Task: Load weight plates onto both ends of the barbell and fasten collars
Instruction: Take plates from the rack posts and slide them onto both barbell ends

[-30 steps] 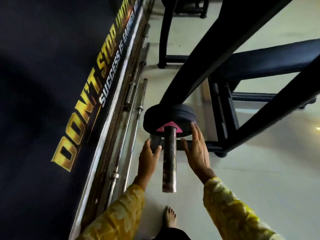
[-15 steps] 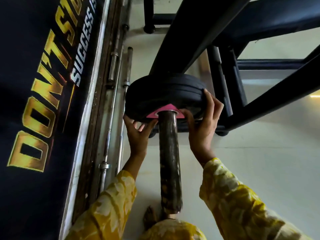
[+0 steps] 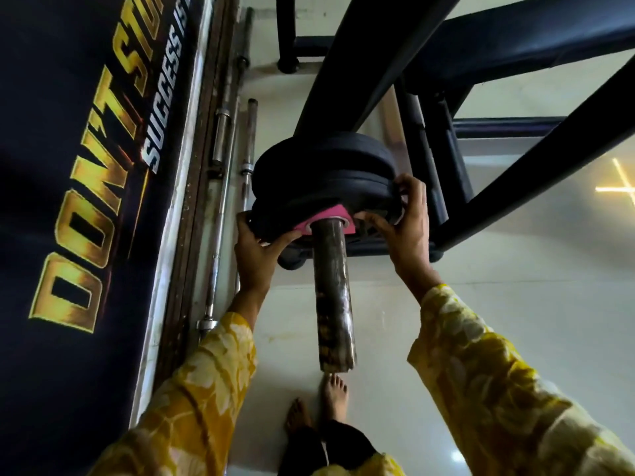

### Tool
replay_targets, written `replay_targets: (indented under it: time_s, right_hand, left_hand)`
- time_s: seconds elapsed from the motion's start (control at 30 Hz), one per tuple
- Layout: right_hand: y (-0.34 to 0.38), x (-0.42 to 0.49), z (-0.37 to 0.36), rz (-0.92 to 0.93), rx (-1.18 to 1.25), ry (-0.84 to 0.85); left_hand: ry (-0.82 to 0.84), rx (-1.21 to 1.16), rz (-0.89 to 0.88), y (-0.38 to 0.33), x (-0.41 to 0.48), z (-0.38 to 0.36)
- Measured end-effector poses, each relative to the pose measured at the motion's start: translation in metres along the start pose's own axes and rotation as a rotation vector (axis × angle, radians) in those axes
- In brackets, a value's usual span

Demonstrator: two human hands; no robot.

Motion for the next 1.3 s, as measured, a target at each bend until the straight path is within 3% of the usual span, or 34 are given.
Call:
replay_targets:
  time_s: [0.2, 0.57, 0.8, 1.0, 1.3]
  right_hand:
    - [-0.017, -0.014, 0.012, -0.090, 0.065, 0.024]
    - [-0.046, -0.152, 0.044, -0.239, 0.116, 0.008]
    - [-0.027, -0.235, 0.089, -0.232, 0.066, 0.147]
    - [0.020, -0.284, 0.167, -0.241, 0.147, 0.138]
    - [0.102, -0.336, 0.318, -0.163, 0.287, -0.044]
  left_hand:
    - [0.025, -0.061, -0.011, -0.002, -0.030, 0.013]
    - [0.068, -0.004, 0.035, 0.010, -0.139, 0.057]
    - [0.067, 0.099, 0.066, 0.014, -0.248, 0.092]
    - [-0.029, 0.112, 0.019, -0.047, -0.338, 0.108]
    - [0.010, 0.030, -0.084, -0.162, -0.442, 0.088]
Point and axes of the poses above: each hand's wrist, its own x-axis towards the middle knuckle, its own z-axis out of the back of the hand, y = z × x, the point moved 10 cm from there along x, towards the middle knuckle, and after that the axes turned 2 degrees about -y, right-handed, at the moved point
